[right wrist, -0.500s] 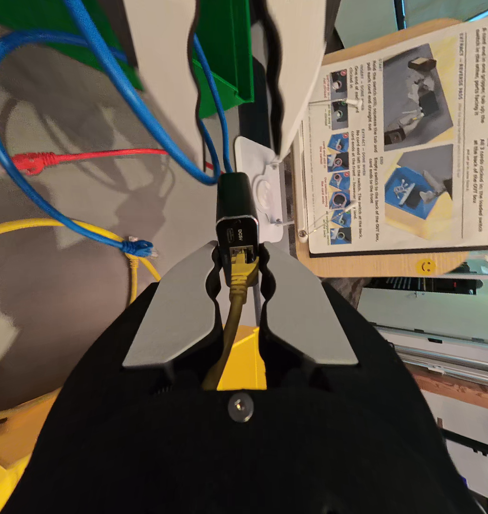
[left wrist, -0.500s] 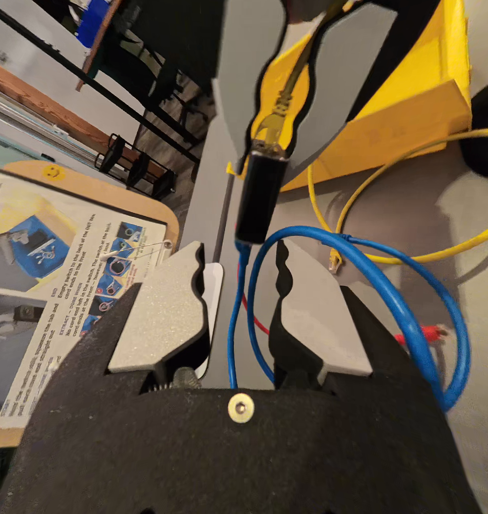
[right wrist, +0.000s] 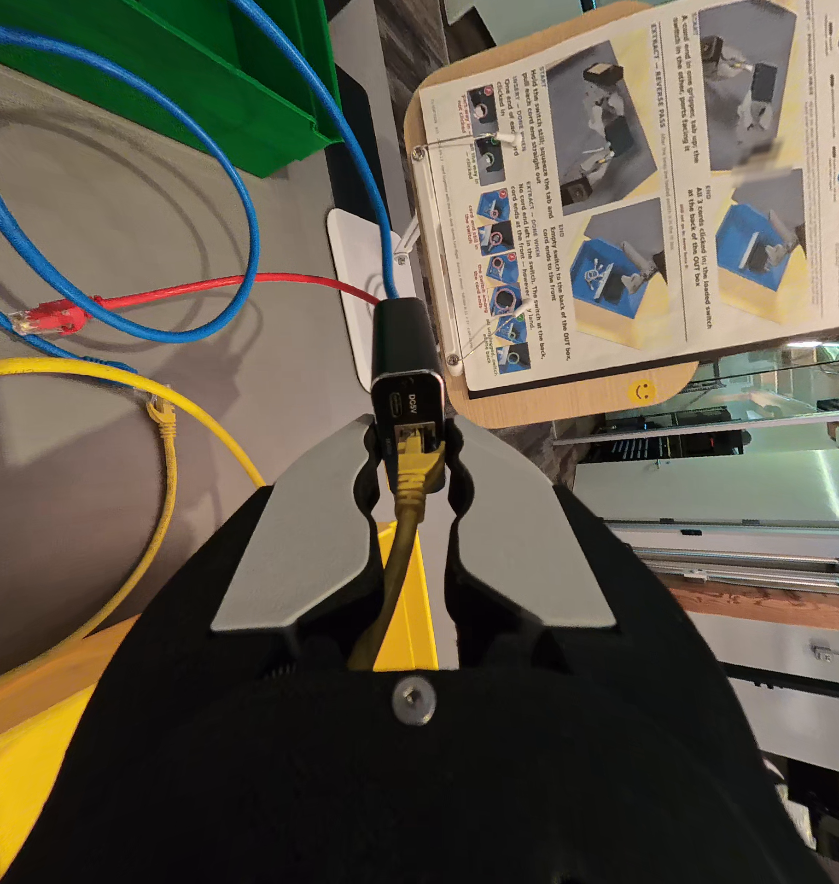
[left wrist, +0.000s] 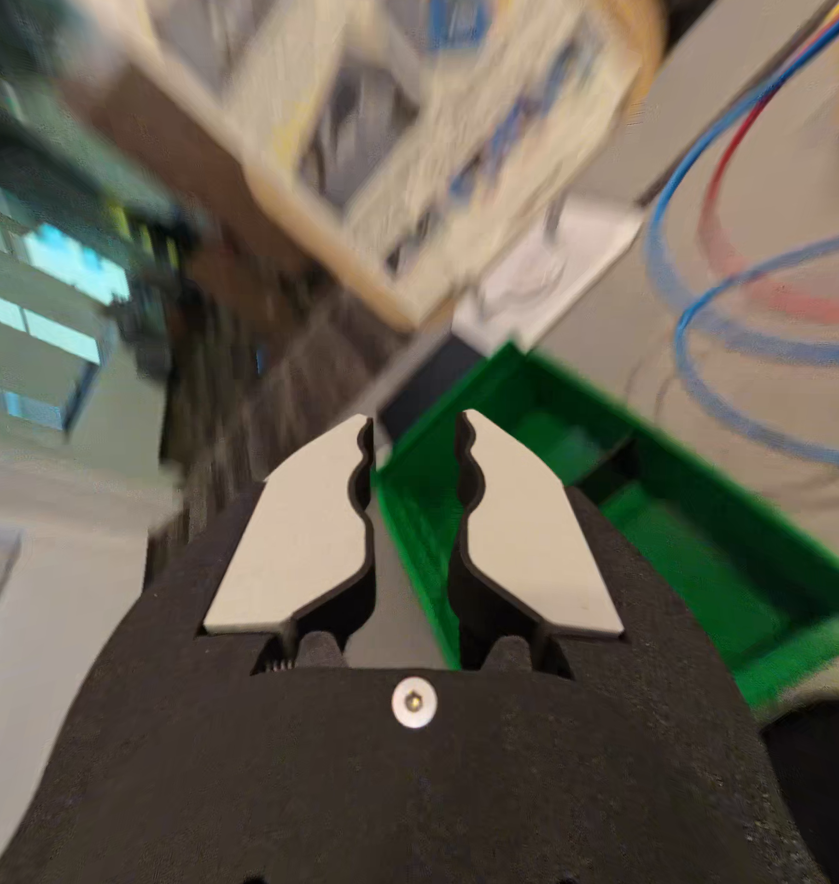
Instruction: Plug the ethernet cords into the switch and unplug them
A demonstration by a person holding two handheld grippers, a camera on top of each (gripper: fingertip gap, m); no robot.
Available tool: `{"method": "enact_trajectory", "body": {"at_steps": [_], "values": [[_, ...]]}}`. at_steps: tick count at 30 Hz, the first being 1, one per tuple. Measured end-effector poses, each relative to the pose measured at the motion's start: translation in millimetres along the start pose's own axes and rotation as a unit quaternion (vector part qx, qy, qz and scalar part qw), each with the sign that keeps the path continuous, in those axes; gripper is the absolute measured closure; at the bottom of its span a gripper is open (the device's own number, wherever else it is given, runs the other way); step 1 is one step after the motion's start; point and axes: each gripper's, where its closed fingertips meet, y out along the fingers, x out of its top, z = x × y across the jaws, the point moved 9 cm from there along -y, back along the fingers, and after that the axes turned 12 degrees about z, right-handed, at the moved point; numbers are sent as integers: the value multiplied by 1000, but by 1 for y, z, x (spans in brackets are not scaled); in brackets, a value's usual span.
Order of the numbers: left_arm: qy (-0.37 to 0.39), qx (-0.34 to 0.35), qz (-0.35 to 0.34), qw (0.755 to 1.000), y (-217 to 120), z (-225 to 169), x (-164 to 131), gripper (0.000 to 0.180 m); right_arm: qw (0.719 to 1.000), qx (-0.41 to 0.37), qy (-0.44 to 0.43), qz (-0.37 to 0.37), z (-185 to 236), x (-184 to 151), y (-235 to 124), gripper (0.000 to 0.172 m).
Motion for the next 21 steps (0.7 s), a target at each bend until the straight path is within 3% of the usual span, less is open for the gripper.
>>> {"method": "enact_trajectory", "body": {"at_steps": [1,3,6,10,13,17,21], "values": [[-23,-8,86,996,8,5,-20,147,1000,0,1,3,0,-2,1,146],[-84,-67,240,965,27,9,-61,140,1000,1,3,8,-1,-4,2,146],[-177,-101,363,909,58,20,-109,143,1000,2,1,13,0,-5,3,145],[-265,-148,369,879,84,26,-133,146,1000,3,-6,18,2,-4,5,145],[-273,-159,405,858,97,23,-146,150,1000,6,-8,18,3,-4,6,145],[-295,-206,410,838,111,18,-152,173,1000,9,-12,22,5,-3,7,145],[-327,-235,405,821,115,19,-156,177,999,13,-16,25,6,-4,9,145]]}}
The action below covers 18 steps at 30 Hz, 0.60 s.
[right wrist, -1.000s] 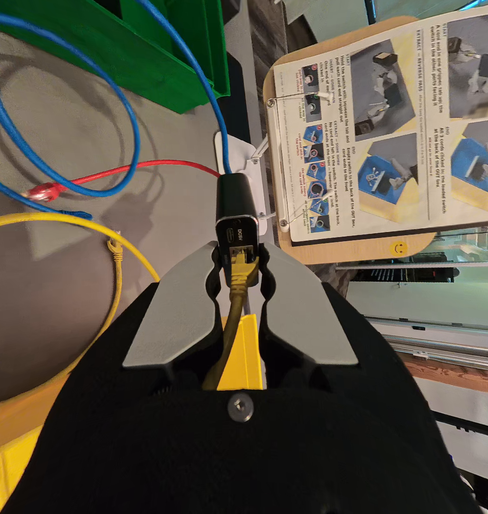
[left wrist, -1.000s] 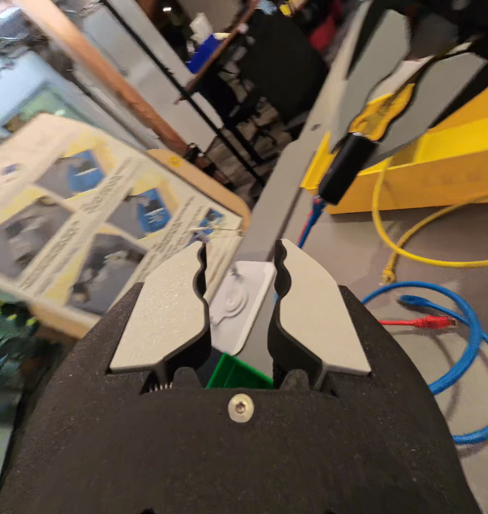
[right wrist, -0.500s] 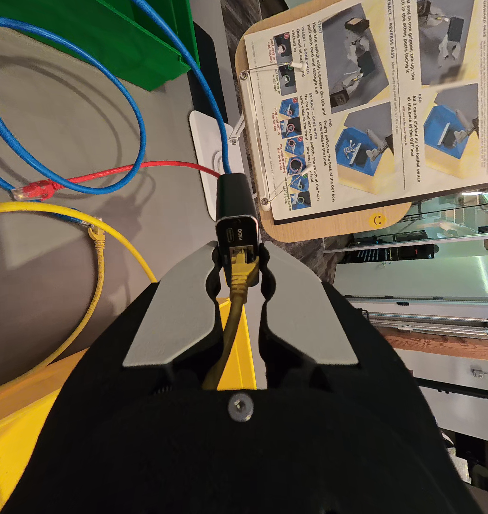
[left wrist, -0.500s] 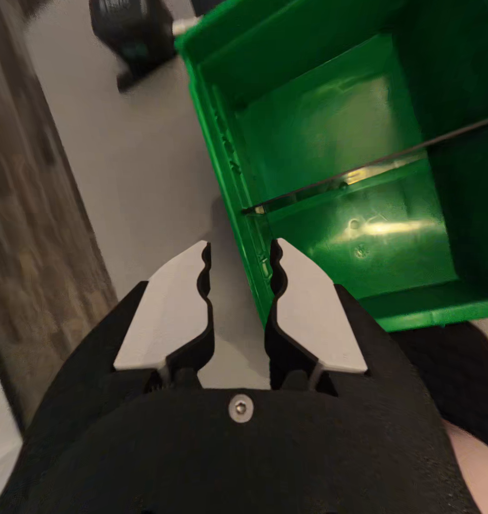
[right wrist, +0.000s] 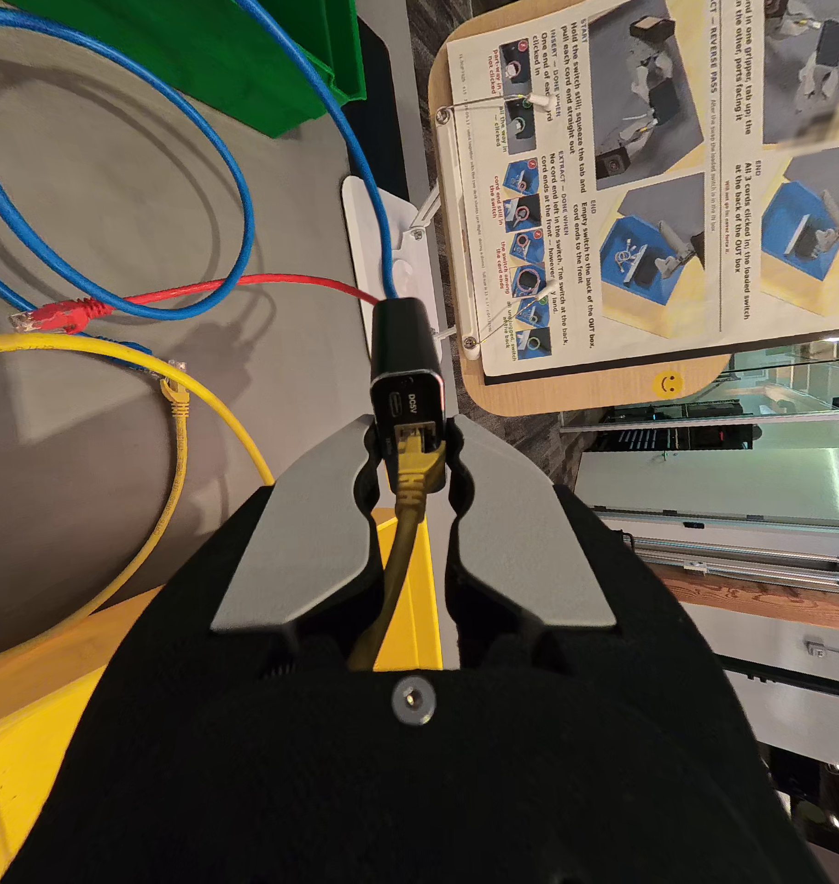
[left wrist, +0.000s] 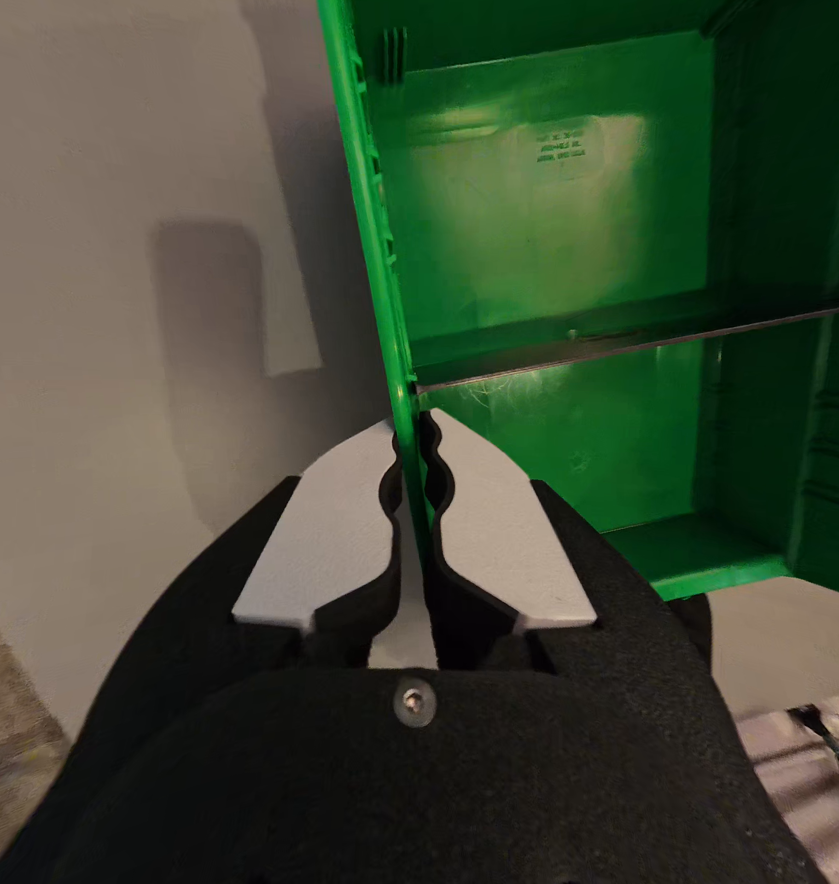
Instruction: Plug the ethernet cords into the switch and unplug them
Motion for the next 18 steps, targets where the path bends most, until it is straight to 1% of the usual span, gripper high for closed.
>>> {"method": "enact_trajectory", "body": {"at_steps": [3,4,6,8,11,18], "values": [[-32,-42,-7,999,0,8,0,177,1000,4,-3,3,1,-1,1,145],[-38,-46,-13,998,0,11,1,177,1000,5,-4,4,2,-1,2,145],[-35,-32,-30,998,0,16,0,178,1000,6,-6,9,3,-1,3,145],[-37,-34,-39,998,-1,22,-4,178,1000,9,-7,14,4,-2,4,145],[-67,-53,-62,994,-1,37,-12,178,1000,12,-10,23,5,-2,8,145],[-144,-51,-94,984,-4,65,-29,177,999,17,-22,36,10,3,12,145]]}}
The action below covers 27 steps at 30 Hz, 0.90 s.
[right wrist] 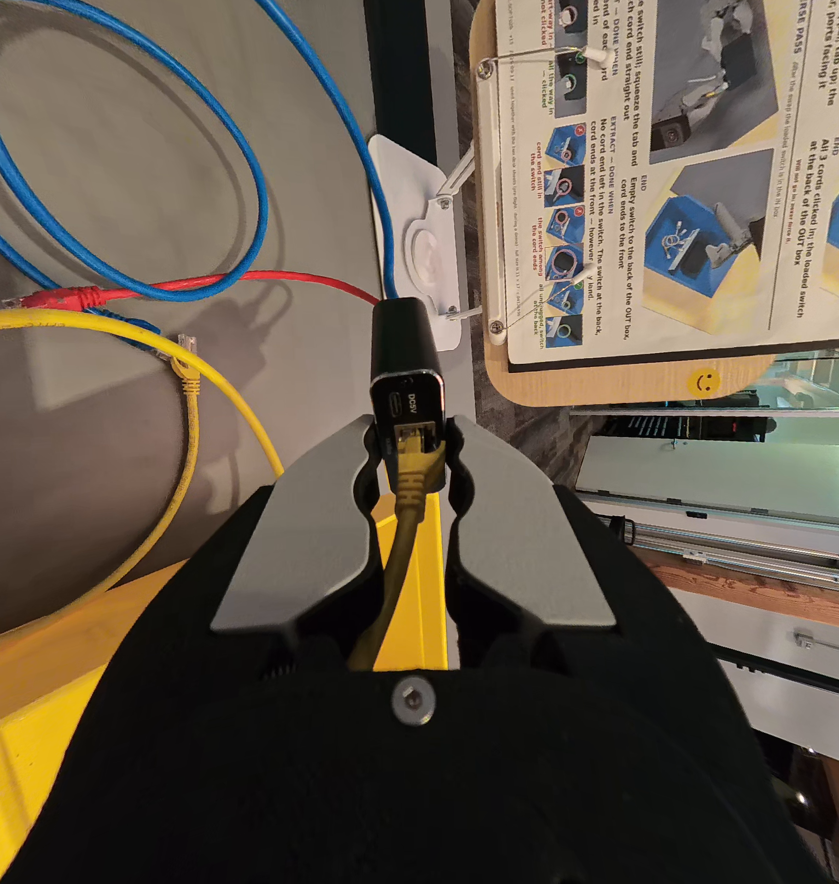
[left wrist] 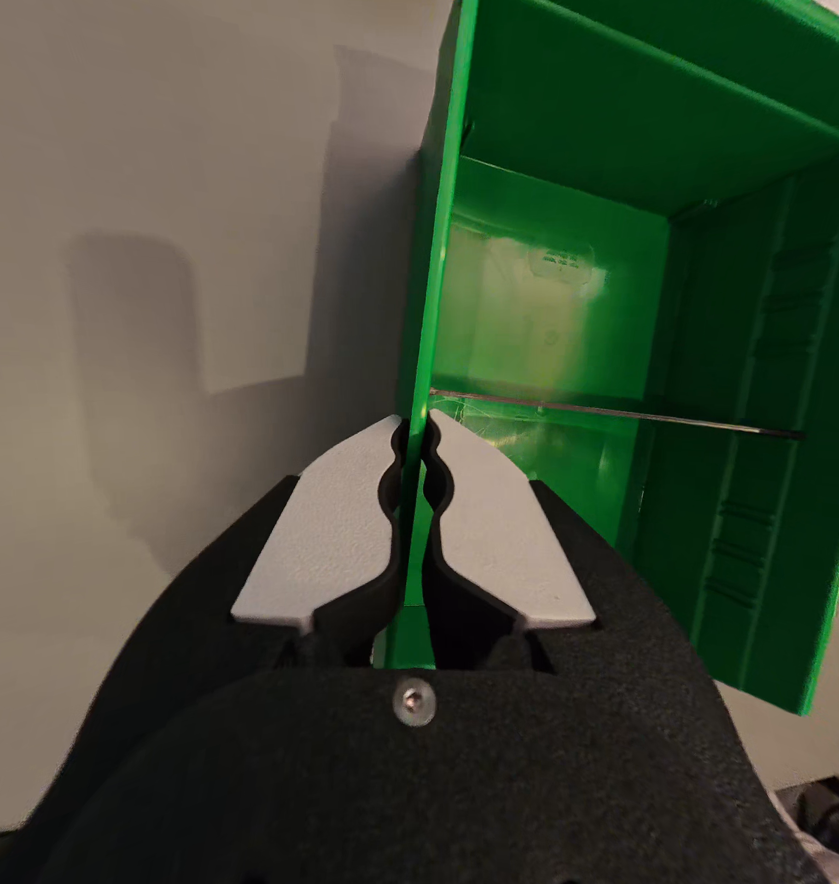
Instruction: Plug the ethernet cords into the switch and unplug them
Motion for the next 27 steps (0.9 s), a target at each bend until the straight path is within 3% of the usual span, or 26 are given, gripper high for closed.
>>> {"method": "enact_trajectory", "body": {"at_steps": [12,20,27], "values": [[-1,-29,19,999,-2,-2,-7,175,1000,7,-15,5,5,6,1,145],[22,5,-41,999,-25,-16,-4,158,1000,6,-16,4,5,6,1,145],[48,40,-127,990,-68,-36,-13,162,1000,4,-18,5,5,6,1,145]]}}
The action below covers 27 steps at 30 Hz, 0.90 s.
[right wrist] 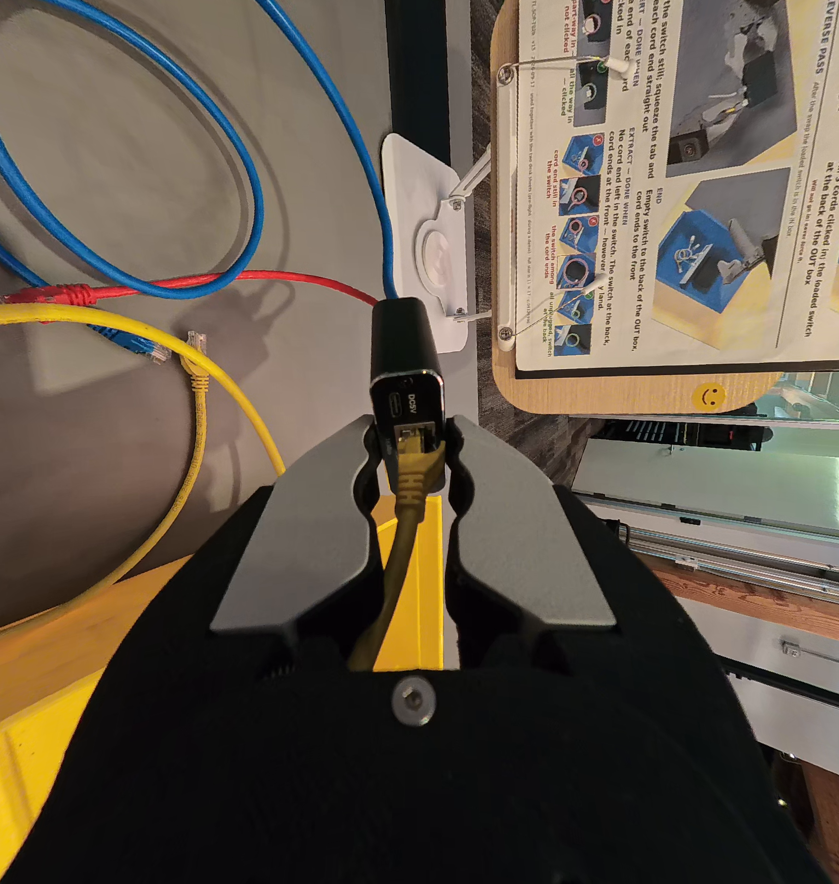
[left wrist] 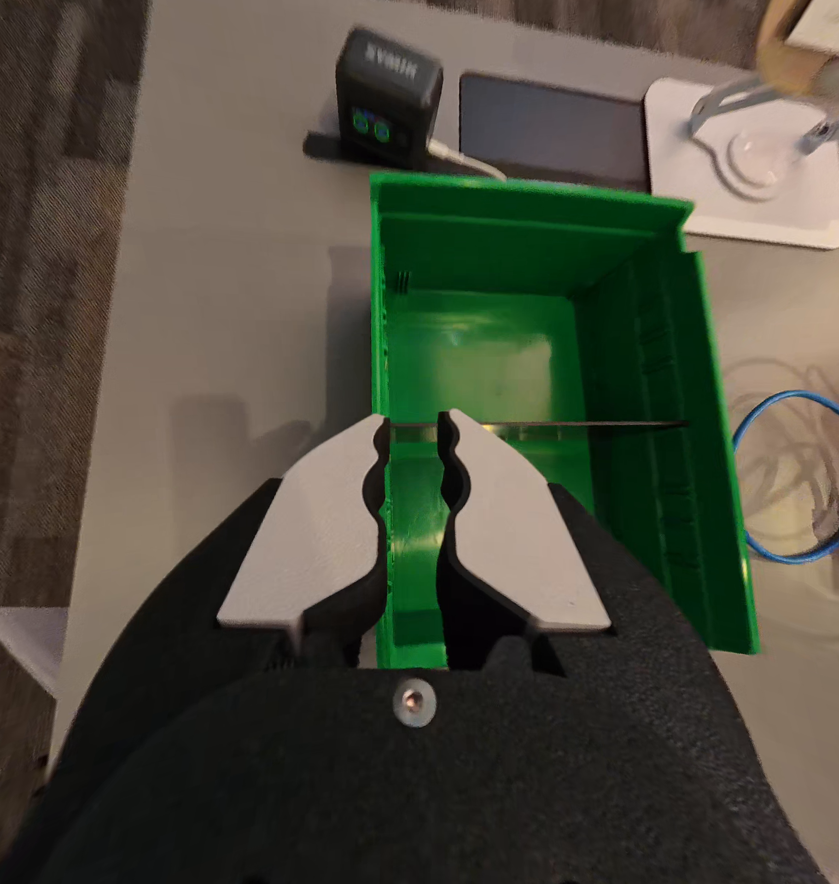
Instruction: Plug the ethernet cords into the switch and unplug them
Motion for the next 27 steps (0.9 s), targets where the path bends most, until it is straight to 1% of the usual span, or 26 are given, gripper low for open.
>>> {"method": "enact_trajectory", "body": {"at_steps": [5,9,12,15,19,22,27], "values": [[37,23,-82,996,-39,-21,-1,162,1000,-1,0,1,0,0,0,145],[82,36,-142,986,-60,-39,0,160,1000,0,2,1,0,0,0,145],[118,25,-198,973,-67,-50,5,161,1000,-1,3,1,-1,0,0,145],[139,22,-216,966,-71,-57,7,161,1000,-4,6,-1,-2,-1,-1,145],[174,-8,-244,954,-77,-72,8,160,1000,-11,14,-6,-4,-2,-2,145],[209,-30,-267,940,-81,-88,10,160,1000,-13,19,-13,-5,-2,-2,145],[245,-6,-309,919,-91,-110,9,159,1000,-15,20,-16,-5,-3,-1,145]]}}
